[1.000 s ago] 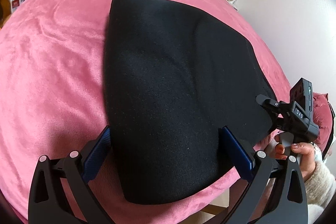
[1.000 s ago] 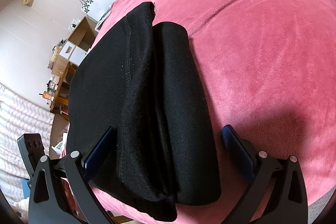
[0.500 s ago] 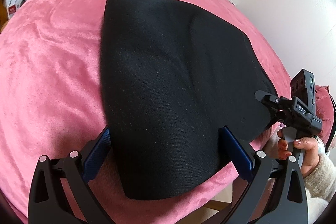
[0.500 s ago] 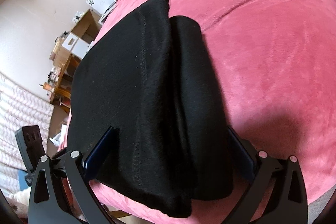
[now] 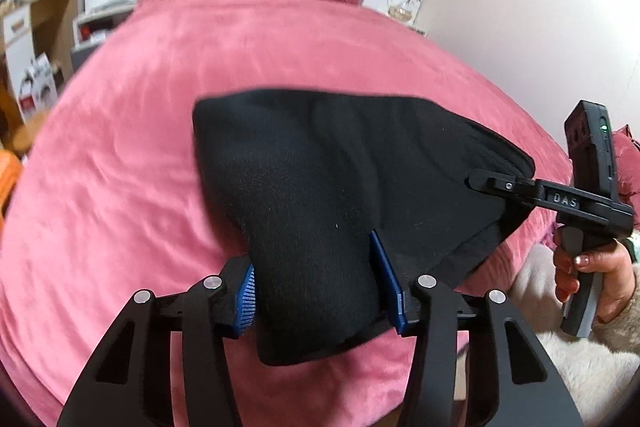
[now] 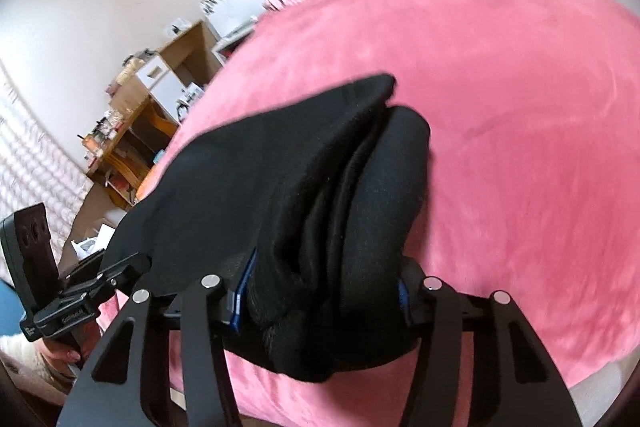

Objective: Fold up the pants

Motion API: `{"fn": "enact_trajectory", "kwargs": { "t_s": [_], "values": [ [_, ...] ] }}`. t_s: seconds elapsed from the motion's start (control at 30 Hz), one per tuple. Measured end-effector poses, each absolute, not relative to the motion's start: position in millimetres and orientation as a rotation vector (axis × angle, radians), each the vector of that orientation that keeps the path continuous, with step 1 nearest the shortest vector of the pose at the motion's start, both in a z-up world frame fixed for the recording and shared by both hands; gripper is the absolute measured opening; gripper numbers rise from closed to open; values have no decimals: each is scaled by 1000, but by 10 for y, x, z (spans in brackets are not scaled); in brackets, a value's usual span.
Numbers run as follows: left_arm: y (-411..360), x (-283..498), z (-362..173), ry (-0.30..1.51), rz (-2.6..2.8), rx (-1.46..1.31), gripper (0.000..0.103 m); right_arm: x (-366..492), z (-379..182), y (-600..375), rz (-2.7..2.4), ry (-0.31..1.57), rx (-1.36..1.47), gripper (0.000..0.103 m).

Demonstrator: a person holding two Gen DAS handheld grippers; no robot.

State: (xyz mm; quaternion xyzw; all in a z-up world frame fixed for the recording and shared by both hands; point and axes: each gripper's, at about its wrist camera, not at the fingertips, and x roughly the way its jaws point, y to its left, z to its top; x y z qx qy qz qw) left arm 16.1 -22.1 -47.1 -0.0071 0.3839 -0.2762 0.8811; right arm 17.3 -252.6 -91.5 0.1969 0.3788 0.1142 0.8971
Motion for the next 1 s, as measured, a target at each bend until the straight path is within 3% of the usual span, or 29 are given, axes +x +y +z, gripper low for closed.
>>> {"fn": "enact_trajectory", "kwargs": {
  "t_s": [0.33,0.67,0.83,1.0],
  "values": [
    [-232,616,-4,623,-523,60,49,639,-594,-2372,276,656,318,52],
    [-344,1454,256,459,-418,168,49,1636,-298,-2215,268,525,191,52],
    [-445,1818,106,445,-384,217,50,2033,-458,-2215,243,528,158,52],
    [-619,2125,-412,530,-359,303,50,2396,-977,-2292,200,653,175,54]
  ]
}}
